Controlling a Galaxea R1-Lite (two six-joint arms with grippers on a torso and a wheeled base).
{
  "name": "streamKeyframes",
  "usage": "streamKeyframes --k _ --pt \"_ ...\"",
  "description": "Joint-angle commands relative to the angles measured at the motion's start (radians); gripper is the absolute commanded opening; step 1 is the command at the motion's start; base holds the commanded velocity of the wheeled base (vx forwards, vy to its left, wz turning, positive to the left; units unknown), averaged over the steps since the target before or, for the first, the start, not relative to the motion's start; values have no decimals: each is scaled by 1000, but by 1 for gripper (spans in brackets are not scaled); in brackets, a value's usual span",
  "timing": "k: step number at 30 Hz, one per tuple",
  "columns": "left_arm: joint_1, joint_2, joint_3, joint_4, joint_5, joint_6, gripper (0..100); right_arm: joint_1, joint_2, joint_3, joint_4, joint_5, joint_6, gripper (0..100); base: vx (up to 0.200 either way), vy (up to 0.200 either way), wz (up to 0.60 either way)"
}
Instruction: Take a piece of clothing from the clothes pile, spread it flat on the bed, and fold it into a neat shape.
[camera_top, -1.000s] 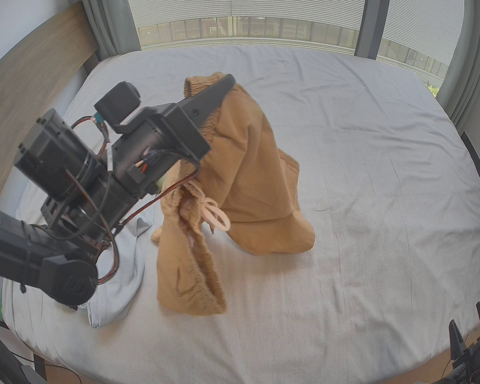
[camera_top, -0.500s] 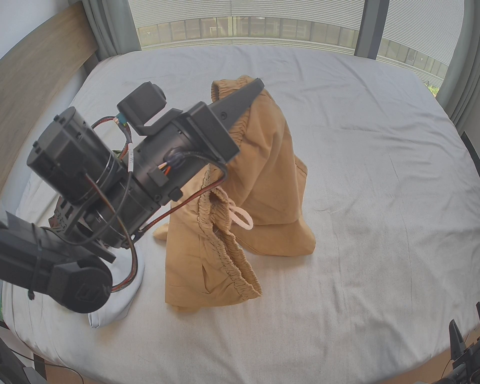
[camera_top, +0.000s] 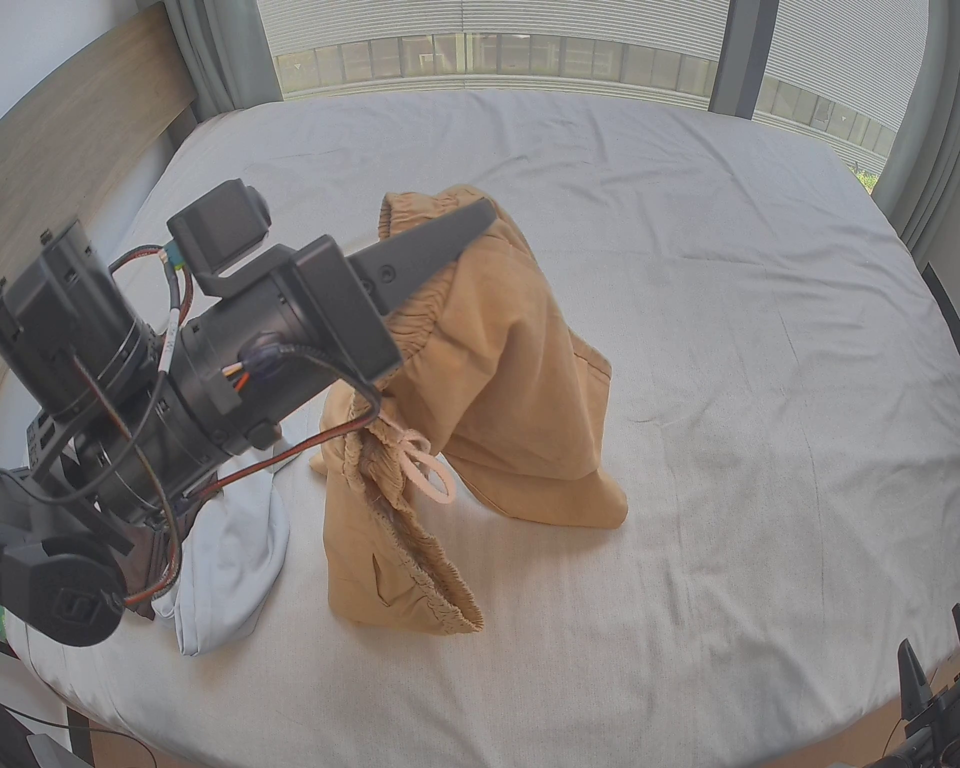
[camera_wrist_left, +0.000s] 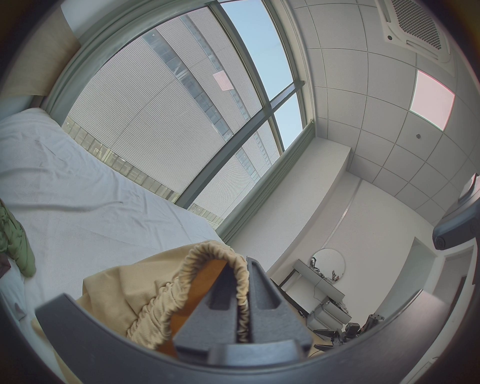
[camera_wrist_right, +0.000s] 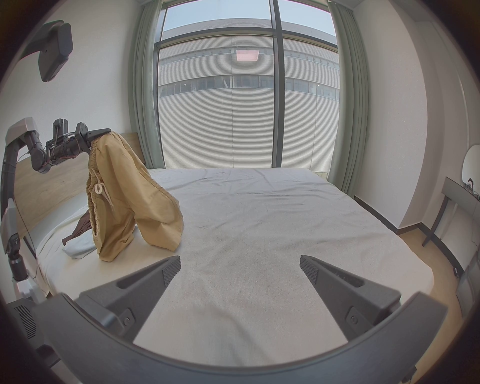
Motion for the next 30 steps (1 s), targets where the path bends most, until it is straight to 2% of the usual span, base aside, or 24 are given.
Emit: streamKeyframes --k 1,7,12,18,26,30 --pt "10 -10 14 1 -2 0 0 0 -16 18 0 0 -1 100 0 0 0" --pt "7 17 40 -5 -2 4 0 0 -16 18 0 2 -1 100 0 0 0" --pt "8 10 -27 -17 -5 -5 0 0 -16 18 0 3 -2 100 0 0 0" --pt "4 2 -18 -17 -5 -5 0 0 -16 18 0 3 -2 100 0 0 0" --pt "-22 -82 -89 -2 1 -121 0 0 -16 18 0 3 -2 100 0 0 0" --pt "-27 -79 -81 -2 2 -137 0 0 -16 18 0 3 -2 100 0 0 0"
